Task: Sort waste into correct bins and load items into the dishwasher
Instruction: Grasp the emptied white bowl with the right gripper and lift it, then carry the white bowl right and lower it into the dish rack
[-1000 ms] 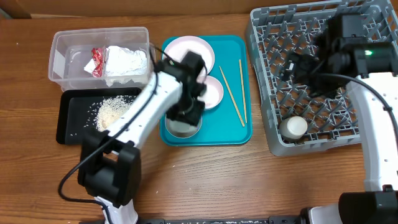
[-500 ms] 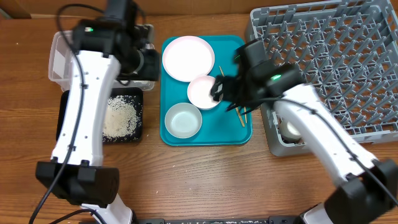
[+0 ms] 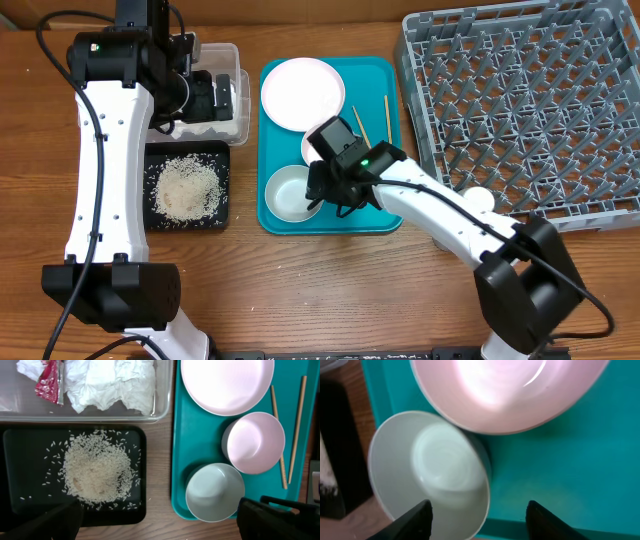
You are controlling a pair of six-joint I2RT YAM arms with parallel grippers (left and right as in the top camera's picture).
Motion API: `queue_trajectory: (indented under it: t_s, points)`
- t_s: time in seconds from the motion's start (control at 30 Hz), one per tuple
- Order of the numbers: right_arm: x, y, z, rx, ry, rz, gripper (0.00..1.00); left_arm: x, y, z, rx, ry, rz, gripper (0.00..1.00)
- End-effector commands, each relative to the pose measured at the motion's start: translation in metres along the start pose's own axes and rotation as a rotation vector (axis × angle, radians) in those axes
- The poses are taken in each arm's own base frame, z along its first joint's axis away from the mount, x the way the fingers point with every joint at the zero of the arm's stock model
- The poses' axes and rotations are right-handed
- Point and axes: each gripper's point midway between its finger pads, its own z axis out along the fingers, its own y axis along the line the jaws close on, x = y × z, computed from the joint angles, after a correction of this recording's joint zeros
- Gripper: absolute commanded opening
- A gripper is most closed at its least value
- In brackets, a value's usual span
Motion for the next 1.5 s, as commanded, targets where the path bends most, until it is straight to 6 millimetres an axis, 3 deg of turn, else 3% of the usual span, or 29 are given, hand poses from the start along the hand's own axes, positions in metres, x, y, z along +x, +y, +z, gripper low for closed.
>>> queue_trajectory:
  t_s: [0.0,0.2,0.43,0.7,0.8,0.9,0.97,1.07,1.13,1.3,1.37,1.47]
  points:
    - [0.001,-0.013,0.017,0.066,-0.004,0.050,0.55,-0.004,0.003,-0.011,-0.026,-0.041,0.007,1.00]
    - [0.008,-0.011,0.034,0.052,0.042,0.057,0.40,-0.004,0.003,-0.011,-0.026,-0.041,0.007,1.00]
    - [0.008,-0.012,0.034,0.054,0.044,0.062,0.04,-0.004,0.003,-0.011,-0.026,-0.041,0.007,1.00]
    - [0.017,-0.008,0.030,0.032,0.093,0.056,0.04,-0.004,0.003,-0.011,-0.026,-0.041,0.007,1.00]
    - [0.017,-0.005,0.014,0.022,0.092,0.043,0.04,-0.004,0.003,-0.011,-0.026,-0.041,0.007,1.00]
    - [0.011,0.006,-0.020,-0.017,0.059,-0.025,0.04,-0.004,0.003,-0.011,-0.026,-0.041,0.007,1.00]
    - [0.003,0.015,-0.053,-0.049,0.003,-0.075,0.04,-0.004,0.003,-0.011,-0.026,-0.041,0.007,1.00]
    - [-0.029,0.006,-0.110,-0.012,-0.183,-0.071,0.04,-0.004,0.003,-0.011,-0.026,-0.041,0.007,1.00]
    - [-0.058,-0.010,-0.154,0.045,-0.366,-0.039,0.04,-0.004,0.003,-0.011,-0.026,-0.041,0.007,1.00]
    - [-0.135,-0.081,-0.274,0.400,-0.941,0.042,0.04,-0.004,0.003,-0.011,-0.026,-0.041,0.007,1.00]
    - [-0.156,-0.105,-0.305,0.593,-1.061,0.024,0.04,-0.004,0.003,-0.011,-0.026,-0.041,0.007,1.00]
    - [-0.188,-0.127,-0.319,0.758,-1.101,-0.026,0.04,-0.004,0.003,-0.011,-0.026,-0.041,0.007,1.00]
